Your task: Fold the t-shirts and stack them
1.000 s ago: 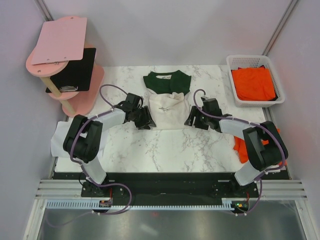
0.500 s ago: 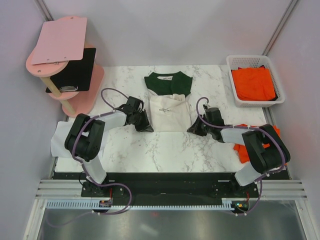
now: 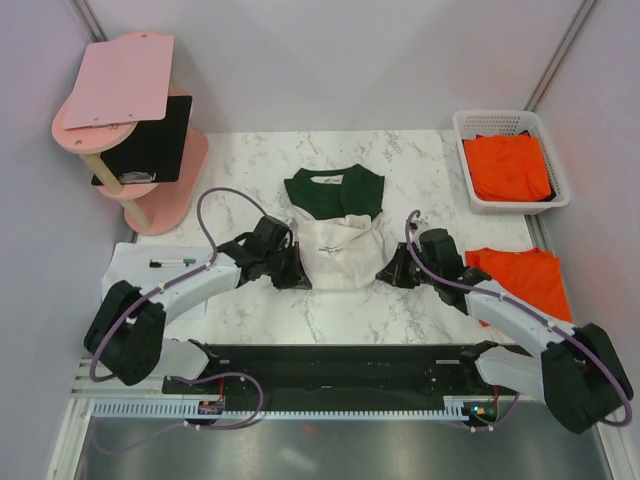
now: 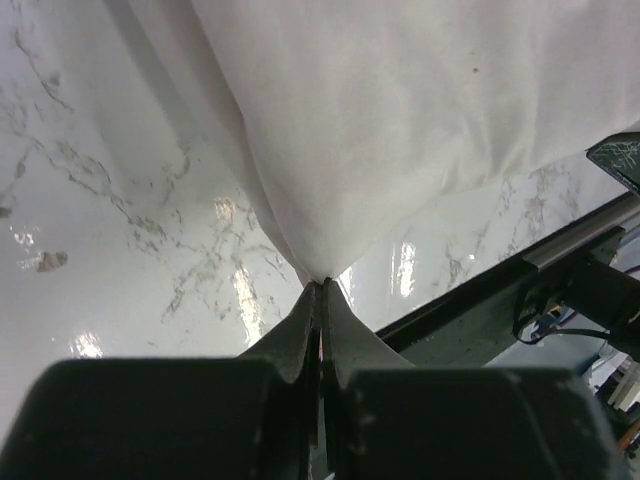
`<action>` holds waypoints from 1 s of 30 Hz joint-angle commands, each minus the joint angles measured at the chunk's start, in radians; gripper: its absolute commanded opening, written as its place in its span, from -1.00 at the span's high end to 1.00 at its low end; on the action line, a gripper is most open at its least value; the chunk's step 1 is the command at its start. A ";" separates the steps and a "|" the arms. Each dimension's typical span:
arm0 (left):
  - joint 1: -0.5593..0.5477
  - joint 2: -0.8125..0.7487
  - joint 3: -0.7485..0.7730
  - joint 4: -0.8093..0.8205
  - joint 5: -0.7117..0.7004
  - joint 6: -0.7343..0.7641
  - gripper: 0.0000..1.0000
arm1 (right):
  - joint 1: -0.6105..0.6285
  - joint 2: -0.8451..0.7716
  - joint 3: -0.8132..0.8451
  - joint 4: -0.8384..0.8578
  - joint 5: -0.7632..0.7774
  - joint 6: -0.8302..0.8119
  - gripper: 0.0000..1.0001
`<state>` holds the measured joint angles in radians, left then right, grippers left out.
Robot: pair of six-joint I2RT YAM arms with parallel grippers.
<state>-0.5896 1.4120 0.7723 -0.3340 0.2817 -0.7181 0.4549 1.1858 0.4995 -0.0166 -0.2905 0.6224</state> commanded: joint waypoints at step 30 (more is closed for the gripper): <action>0.277 0.422 0.996 -0.384 0.017 0.178 0.96 | -0.068 0.498 0.896 -0.125 0.215 -0.286 0.99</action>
<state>-0.3347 1.7901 1.6367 -0.6933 0.2504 -0.6006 0.3973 1.6241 1.2831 -0.2028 -0.0875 0.3695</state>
